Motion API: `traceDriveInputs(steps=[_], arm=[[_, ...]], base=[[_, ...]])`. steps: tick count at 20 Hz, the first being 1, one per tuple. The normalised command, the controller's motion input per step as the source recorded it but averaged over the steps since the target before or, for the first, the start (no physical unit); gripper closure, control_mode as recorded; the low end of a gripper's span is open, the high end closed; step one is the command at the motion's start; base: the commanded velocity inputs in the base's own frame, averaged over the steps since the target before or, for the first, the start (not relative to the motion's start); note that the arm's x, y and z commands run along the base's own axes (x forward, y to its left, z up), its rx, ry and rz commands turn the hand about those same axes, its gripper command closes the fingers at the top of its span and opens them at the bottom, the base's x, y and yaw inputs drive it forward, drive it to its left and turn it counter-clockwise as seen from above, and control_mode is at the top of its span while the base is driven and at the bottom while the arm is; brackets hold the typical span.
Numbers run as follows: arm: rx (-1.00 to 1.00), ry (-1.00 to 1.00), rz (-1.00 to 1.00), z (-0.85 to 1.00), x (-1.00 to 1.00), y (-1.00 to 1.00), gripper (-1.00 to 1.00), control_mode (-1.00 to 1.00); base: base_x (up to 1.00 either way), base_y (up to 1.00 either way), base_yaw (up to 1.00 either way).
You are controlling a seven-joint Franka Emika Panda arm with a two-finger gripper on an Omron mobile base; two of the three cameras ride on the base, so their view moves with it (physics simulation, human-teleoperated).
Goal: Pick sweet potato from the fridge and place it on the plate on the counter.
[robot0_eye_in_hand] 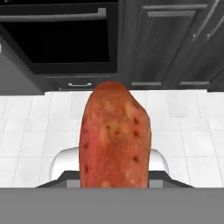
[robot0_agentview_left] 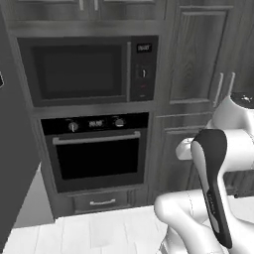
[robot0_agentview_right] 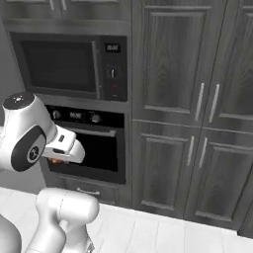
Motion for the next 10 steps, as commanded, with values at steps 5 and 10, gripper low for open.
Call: traceDriveInputs(steps=[5, 10], arm=[[0.00, 0.00, 0.00, 0.00, 0.00, 0.00, 1.00, 1.00], [0.00, 0.00, 0.00, 0.00, 0.00, 0.00, 1.00, 1.00]], base=[[0.00, 0.05, 0.60], [0.00, -0.32, 0.20]])
